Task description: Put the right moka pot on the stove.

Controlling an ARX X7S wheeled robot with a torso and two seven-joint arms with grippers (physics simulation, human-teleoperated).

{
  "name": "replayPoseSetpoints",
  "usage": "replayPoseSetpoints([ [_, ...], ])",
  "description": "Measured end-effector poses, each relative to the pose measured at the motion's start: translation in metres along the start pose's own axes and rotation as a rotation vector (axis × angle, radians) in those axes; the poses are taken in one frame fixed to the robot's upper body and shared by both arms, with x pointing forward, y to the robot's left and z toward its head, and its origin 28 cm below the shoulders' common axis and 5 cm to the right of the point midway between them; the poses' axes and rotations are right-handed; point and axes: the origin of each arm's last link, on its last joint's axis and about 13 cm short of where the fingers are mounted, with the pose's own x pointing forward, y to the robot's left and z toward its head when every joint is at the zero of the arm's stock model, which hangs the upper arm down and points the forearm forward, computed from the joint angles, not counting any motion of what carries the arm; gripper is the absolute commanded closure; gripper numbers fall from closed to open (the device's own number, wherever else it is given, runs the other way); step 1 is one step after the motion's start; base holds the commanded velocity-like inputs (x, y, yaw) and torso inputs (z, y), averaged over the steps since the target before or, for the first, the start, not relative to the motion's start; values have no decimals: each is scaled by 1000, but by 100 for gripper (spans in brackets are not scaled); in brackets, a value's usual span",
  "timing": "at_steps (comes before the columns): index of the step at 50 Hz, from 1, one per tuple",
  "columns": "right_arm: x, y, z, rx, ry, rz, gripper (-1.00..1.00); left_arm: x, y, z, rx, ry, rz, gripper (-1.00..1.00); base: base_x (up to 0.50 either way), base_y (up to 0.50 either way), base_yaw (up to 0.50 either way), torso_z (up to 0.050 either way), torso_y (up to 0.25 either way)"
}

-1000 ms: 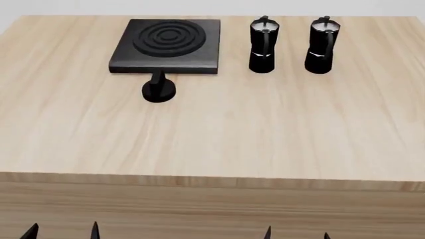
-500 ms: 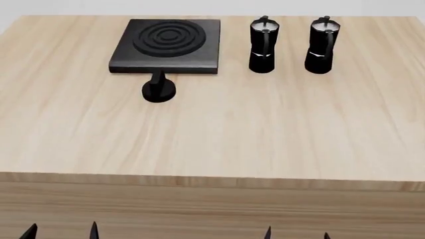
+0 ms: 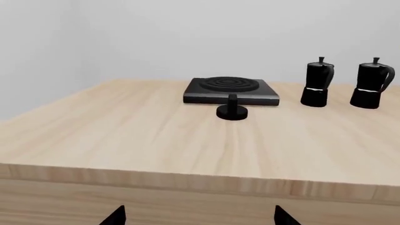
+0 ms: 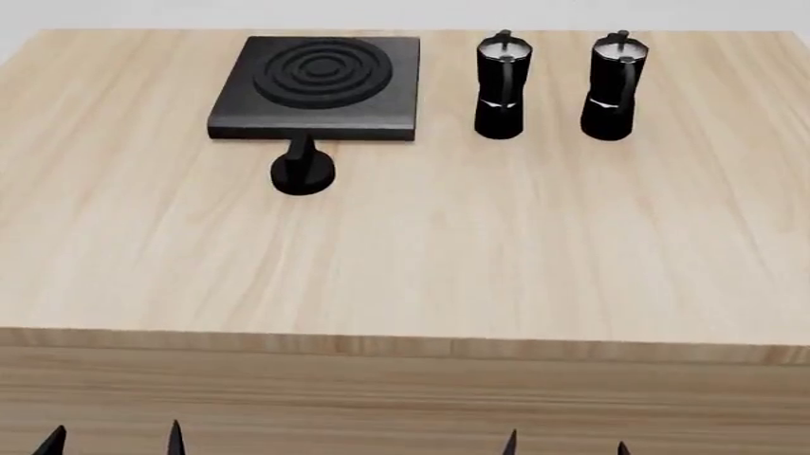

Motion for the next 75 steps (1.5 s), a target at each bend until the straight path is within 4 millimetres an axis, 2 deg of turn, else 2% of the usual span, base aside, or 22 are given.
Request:
replayPoseSetpoints([
  [75,0,0,0,-25,-14,1,-100,0,0,0,1,1,2,-100,218,44,0,0,0],
])
